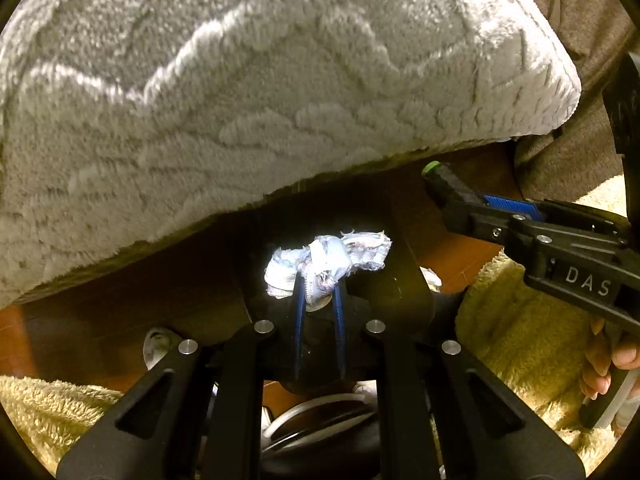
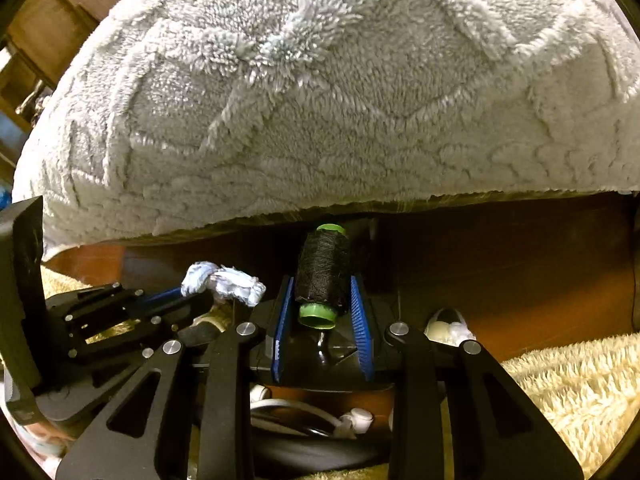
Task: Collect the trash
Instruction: 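Carry wrapper and spool below the bed edge and open both tools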
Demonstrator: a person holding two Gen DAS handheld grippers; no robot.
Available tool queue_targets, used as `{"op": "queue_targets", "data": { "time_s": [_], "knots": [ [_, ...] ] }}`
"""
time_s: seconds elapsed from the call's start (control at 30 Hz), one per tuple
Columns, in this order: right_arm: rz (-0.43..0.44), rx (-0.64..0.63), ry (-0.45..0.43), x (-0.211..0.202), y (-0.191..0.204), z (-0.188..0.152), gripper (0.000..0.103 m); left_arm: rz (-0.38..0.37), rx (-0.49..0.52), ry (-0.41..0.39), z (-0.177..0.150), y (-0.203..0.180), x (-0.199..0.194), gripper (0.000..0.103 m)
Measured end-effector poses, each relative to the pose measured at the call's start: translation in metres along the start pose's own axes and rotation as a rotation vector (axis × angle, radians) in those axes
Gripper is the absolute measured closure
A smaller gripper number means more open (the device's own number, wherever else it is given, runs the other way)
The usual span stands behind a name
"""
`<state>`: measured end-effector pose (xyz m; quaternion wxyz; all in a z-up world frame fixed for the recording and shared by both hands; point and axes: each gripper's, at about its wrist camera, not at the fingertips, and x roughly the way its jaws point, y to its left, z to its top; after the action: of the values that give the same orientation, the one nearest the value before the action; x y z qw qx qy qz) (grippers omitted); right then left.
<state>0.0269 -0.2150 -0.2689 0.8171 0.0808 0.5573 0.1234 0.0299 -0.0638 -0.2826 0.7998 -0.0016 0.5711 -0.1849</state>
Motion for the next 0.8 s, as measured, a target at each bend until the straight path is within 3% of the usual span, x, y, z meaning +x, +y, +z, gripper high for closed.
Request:
{"op": "queue_targets", "data": {
  "time_s": [0.33, 0.67, 0.8],
  "knots": [
    [0.013, 0.016, 0.008, 0.008, 0.002, 0.003, 0.071, -0.007, -0.020, 0.017, -0.006, 0.009, 0.010, 0.080],
    [-0.010, 0.039, -0.096, -0.031, -0.006, 0.015, 0.040, 0.040, -0.016, -0.068, 0.005, 0.008, -0.034, 0.065],
    [-0.034, 0.028, -0.193, -0.067, -0.005, 0.026, 0.027, 0.061, 0.002, -0.151, 0.006, 0.001, -0.069, 0.047]
  ]
}}
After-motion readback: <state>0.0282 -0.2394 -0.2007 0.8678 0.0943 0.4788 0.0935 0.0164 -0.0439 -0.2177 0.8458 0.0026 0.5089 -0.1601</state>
